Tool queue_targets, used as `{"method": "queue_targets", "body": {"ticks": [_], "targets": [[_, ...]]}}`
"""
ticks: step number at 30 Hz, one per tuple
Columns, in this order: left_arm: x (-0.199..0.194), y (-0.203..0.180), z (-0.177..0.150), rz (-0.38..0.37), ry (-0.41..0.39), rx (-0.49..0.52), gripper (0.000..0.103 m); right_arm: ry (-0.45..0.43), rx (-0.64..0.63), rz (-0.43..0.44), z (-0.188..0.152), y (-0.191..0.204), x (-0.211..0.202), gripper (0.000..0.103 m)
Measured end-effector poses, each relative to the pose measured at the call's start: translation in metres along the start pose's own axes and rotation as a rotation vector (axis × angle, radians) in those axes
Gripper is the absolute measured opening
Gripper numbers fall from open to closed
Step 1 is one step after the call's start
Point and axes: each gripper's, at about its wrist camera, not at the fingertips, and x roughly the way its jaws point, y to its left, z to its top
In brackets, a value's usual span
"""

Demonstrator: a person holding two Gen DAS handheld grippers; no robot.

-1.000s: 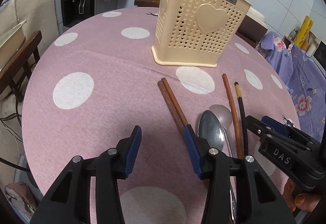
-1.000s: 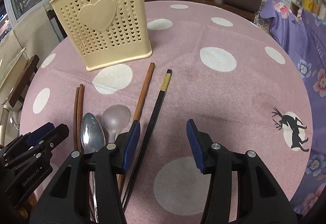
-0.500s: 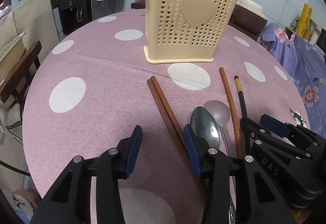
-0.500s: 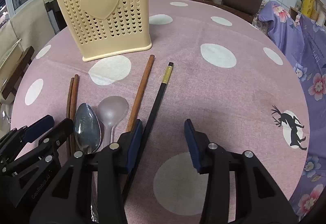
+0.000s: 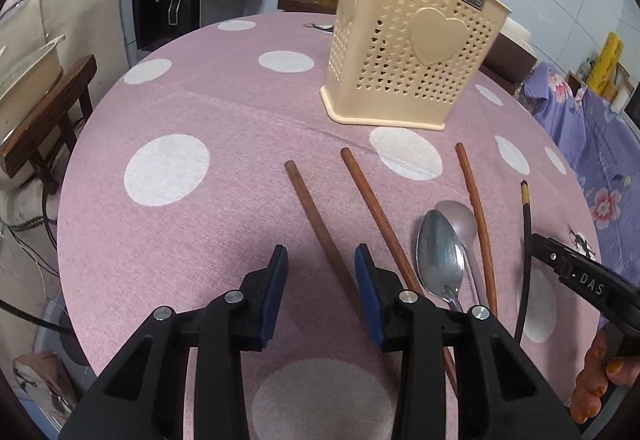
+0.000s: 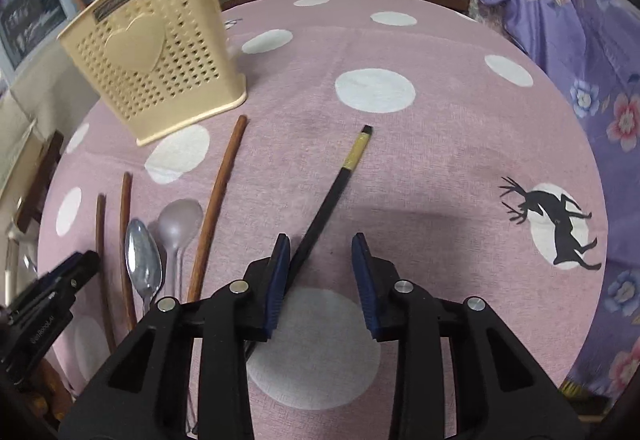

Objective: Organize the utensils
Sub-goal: 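Move the left tool to a brown chopstick while the right tool approaches the black gold-tipped chopstick, then close the left tool on the brown chopstick while the right tool grips the black chopstick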

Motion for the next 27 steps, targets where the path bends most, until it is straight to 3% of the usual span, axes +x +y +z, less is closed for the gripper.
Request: {"method": "queue_targets", "body": {"ticks": [11, 18, 20, 25, 27], "targets": [[0.006, 0.002, 0.01, 0.007, 0.003, -0.056, 0.037, 0.006, 0.066, -0.026, 0.015, 0.002, 0.013, 0.033], [0.018, -0.004, 0.023, 0.034, 0.01, -0.033, 0.036, 0.013, 0.017, -0.091, 0.03, 0.019, 0.029, 0.02], [0.022, -0.006, 0.027, 0.044, 0.008, -0.023, 0.033, 0.011, 0.0, -0.109, 0.034, 0.023, 0.033, 0.018], [0.027, -0.008, 0.032, 0.064, 0.011, 0.001, 0.013, 0.008, -0.025, -0.125, 0.042, 0.027, 0.04, 0.011], [0.027, -0.008, 0.033, 0.062, 0.012, 0.0, 0.01, 0.006, -0.039, -0.126, 0.044, 0.031, 0.042, 0.01]]}}
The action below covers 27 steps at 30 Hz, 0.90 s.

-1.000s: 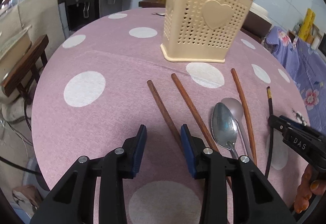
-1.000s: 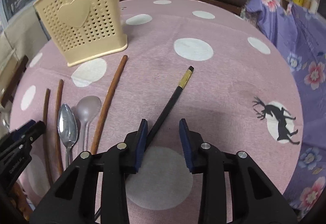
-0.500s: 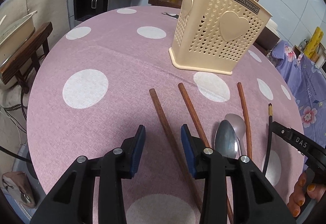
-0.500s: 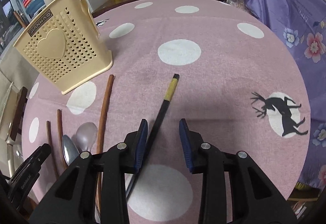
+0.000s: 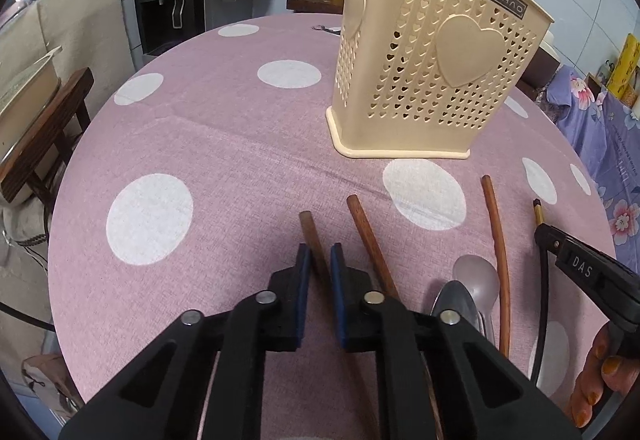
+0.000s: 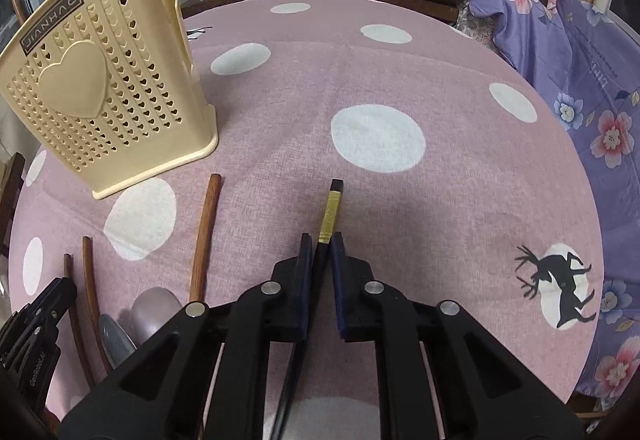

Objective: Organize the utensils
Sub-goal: 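Close the left tool on the brown chopstick while the right tool grips the black chopstick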

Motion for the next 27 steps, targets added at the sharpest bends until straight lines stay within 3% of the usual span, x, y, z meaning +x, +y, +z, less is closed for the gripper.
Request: {"method": "queue_targets", "body": {"ticks": [7, 13, 21, 27], "targets": [[0.001, 0.0, 0.002, -0.014, 0.004, -0.001, 0.01, -0.004, -0.031, 0.019, 0.0, 0.006, 0.0, 0.008], [0.003, 0.001, 0.006, -0.034, 0.01, -0.017, 0.009, -0.007, -0.017, 0.096, 0.001, 0.002, -0.003, 0.008], [-0.009, 0.003, 0.012, -0.057, -0.034, -0.028, 0.008, -0.076, 0.003, 0.203, 0.007, -0.006, -0.029, 0.008], [-0.043, 0.009, 0.028, -0.108, -0.125, -0.034, 0.008, -0.187, -0.012, 0.305, 0.016, -0.017, -0.076, 0.008]]}}
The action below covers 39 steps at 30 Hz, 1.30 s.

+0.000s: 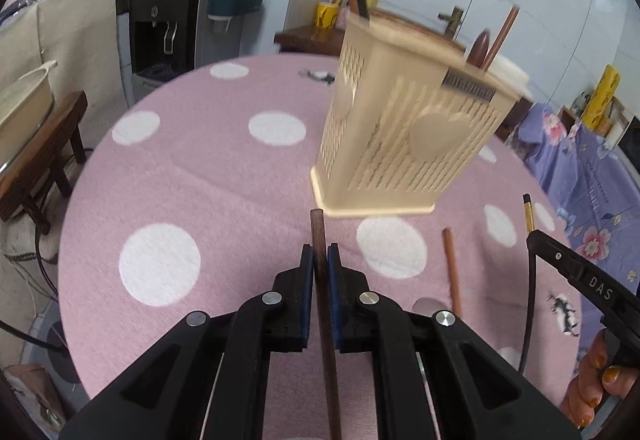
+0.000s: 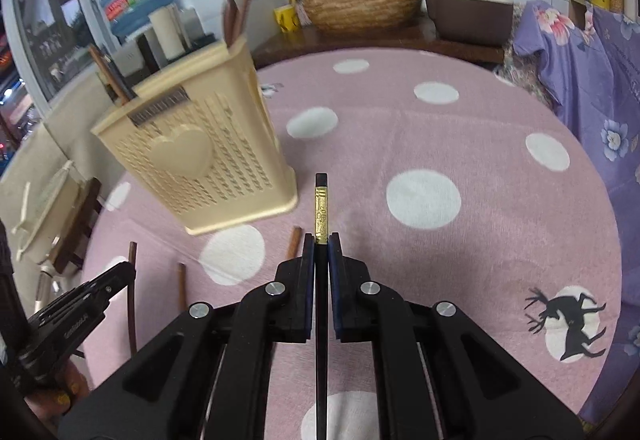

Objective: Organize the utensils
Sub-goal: 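Close the left tool on the brown chopstick while the right tool grips the black chopstick, then lift both chopsticks and carry them over the beige holder with both tools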

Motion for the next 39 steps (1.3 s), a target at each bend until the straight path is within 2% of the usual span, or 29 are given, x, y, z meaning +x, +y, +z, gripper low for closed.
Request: {"method": "queue_targets", "body": {"ticks": [8, 11, 16, 27, 35, 39], "targets": [[-0.069, 0.0, 0.043, -0.02, -0.218, 0.02, 0.008, -0.152, -0.046, 0.076, 0.031, 0.002, -0.07, 0.008], [-0.079, -0.004, 0.051, -0.011, -0.261, 0.039, 0.008, -0.184, -0.082, 0.066, 0.036, 0.007, -0.084, 0.008], [-0.08, -0.005, 0.052, 0.008, -0.278, 0.053, 0.008, -0.188, -0.105, 0.058, 0.037, 0.011, -0.086, 0.008], [-0.096, 0.005, 0.06, -0.034, -0.298, 0.03, 0.008, -0.204, -0.102, 0.098, 0.046, 0.013, -0.099, 0.008], [-0.109, -0.002, 0.08, -0.057, -0.34, 0.041, 0.008, -0.231, -0.153, 0.111, 0.071, 0.031, -0.111, 0.008], [-0.127, -0.009, 0.101, -0.103, -0.367, 0.053, 0.008, -0.238, -0.156, 0.143, 0.094, 0.04, -0.121, 0.008]]}}
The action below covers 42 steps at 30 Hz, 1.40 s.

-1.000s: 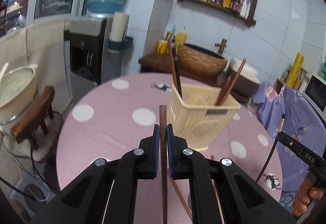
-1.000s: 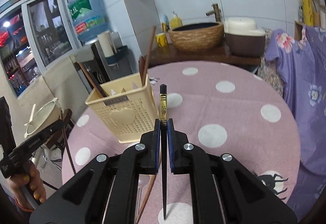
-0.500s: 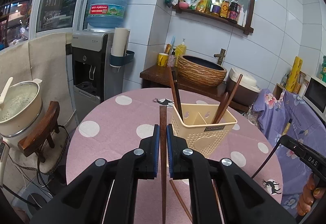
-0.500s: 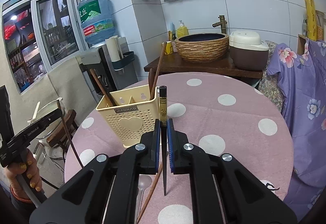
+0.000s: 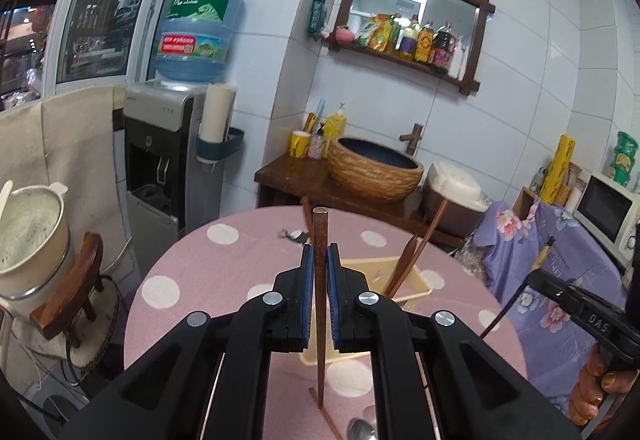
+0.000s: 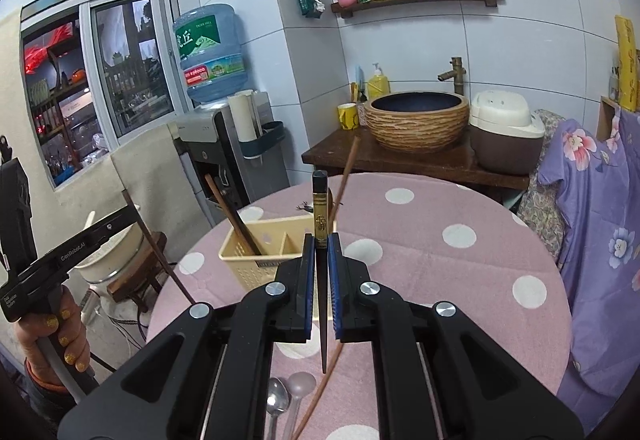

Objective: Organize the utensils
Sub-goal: 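Lift both chopsticks and carry them over the beige holder with both tools, then open both tools to drop the chopsticks into the holder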

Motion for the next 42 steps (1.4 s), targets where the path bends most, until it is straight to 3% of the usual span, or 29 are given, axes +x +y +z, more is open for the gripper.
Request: {"method": "queue_targets", "body": {"ticks": [4, 9, 13, 19, 27, 33, 42], "targets": [[-0.014, -0.011, 0.038, -0.048, -0.053, 0.007, 0.008, -0.049, 0.002, 0.033, 0.042, 0.01, -0.008, 0.008], [-0.016, -0.029, 0.084, -0.029, -0.153, 0.01, 0.008, -0.147, -0.008, 0.006, 0.096, 0.03, -0.006, 0.008], [0.007, -0.041, 0.1, -0.013, -0.15, 0.002, 0.008, -0.164, -0.012, -0.027, 0.111, 0.04, 0.014, 0.008], [0.05, -0.036, 0.076, 0.044, -0.091, -0.003, 0.008, -0.095, -0.016, -0.078, 0.083, 0.037, 0.064, 0.008], [0.085, -0.028, 0.029, 0.056, 0.012, -0.009, 0.008, -0.002, 0.012, -0.101, 0.039, 0.023, 0.108, 0.008], [0.102, -0.022, 0.001, 0.073, 0.07, -0.013, 0.008, 0.032, 0.03, -0.105, 0.02, 0.014, 0.119, 0.008], [0.105, -0.017, -0.012, 0.084, 0.087, -0.013, 0.005, -0.018, 0.002, -0.121, 0.015, 0.015, 0.113, 0.009]]}}
